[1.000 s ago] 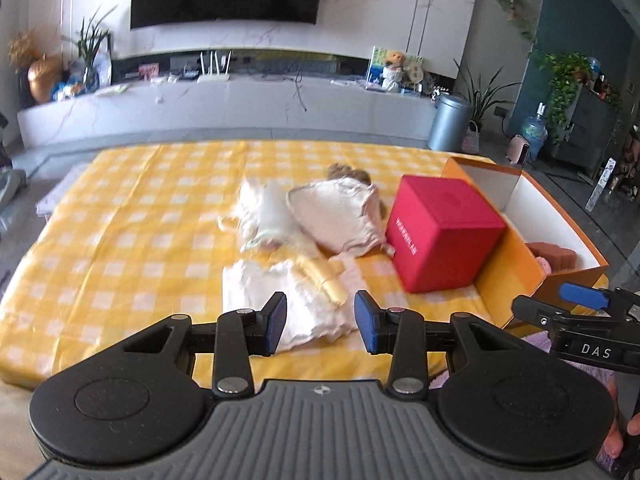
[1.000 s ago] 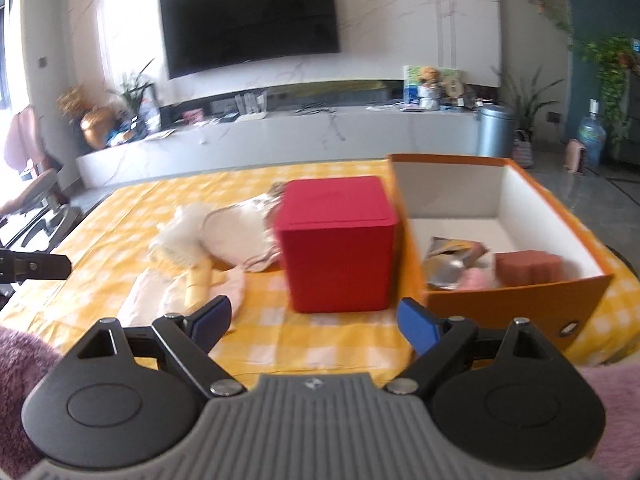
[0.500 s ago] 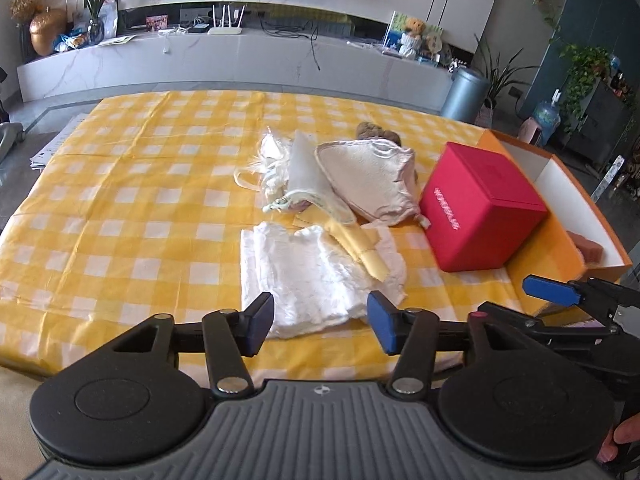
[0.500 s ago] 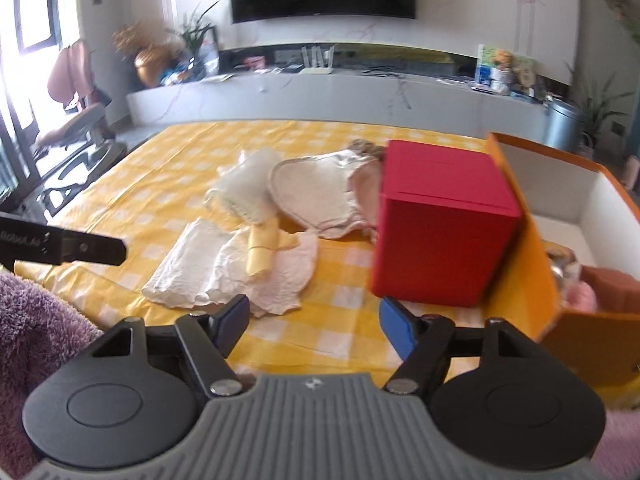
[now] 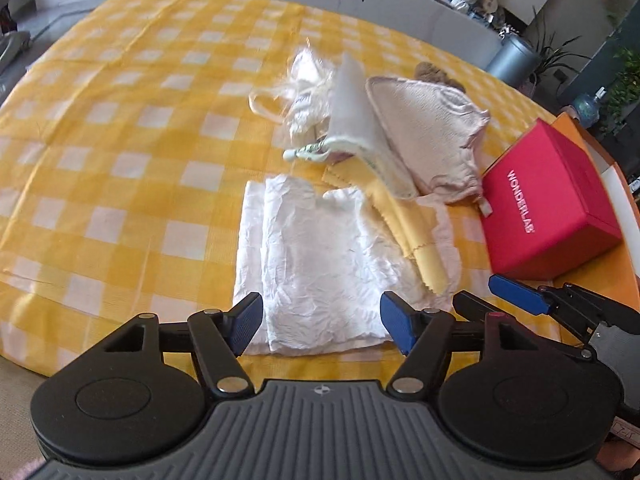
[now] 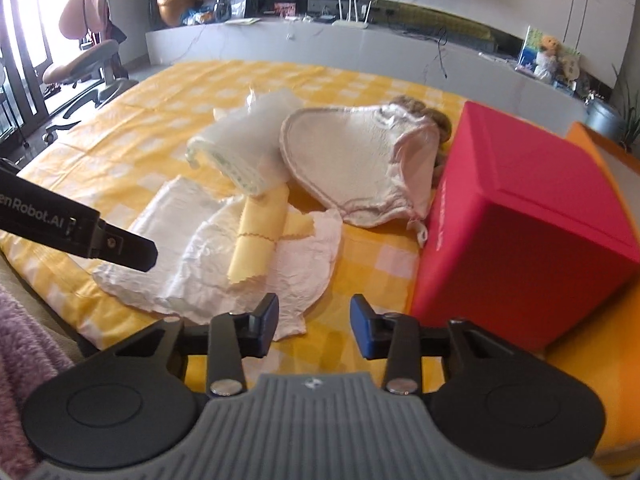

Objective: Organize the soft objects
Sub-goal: 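Lower the left tool onto the white crumpled cloth and close on it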

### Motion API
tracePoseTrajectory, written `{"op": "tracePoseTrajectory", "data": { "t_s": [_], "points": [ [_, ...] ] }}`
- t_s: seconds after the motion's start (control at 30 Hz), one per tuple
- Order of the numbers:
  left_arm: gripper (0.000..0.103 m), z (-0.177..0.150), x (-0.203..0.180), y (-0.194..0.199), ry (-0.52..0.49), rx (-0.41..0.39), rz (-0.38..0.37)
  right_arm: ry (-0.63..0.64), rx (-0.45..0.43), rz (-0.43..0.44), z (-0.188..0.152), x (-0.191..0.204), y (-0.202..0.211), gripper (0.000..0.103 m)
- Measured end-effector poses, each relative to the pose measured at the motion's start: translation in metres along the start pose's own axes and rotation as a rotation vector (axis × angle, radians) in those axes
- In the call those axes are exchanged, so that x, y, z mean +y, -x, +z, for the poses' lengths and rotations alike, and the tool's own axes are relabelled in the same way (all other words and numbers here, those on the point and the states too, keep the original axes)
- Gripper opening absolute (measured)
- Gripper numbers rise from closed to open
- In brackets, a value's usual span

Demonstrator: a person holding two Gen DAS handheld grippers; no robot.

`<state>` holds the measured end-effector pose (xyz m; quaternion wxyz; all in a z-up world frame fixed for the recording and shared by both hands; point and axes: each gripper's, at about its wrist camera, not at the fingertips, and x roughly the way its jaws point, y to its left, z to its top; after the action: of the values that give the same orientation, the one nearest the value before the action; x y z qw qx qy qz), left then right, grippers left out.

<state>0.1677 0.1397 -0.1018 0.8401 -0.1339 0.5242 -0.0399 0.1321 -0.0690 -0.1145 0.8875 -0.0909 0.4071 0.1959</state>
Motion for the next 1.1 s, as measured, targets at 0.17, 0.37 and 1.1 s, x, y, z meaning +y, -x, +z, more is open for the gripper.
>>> {"op": "tracePoseTrajectory", "data": {
  "t_s": [0.17, 0.37, 1.1],
  "points": [
    [0.079, -0.002, -0.001, -0.012, -0.005, 0.041, -0.038, -0.015, 0.036, 0.038, -0.002, -0.002, -0.021, 0.031],
    [0.079, -0.005, -0.008, -0.009, -0.041, 0.033, -0.111, -0.012, 0.033, 0.106, -0.006, 0.001, -0.027, 0.029],
    [0.087, -0.016, -0.044, -0.001, -0.155, -0.051, -0.072, -0.02, 0.051, 0.132, -0.012, -0.004, -0.01, 0.026]
  ]
}}
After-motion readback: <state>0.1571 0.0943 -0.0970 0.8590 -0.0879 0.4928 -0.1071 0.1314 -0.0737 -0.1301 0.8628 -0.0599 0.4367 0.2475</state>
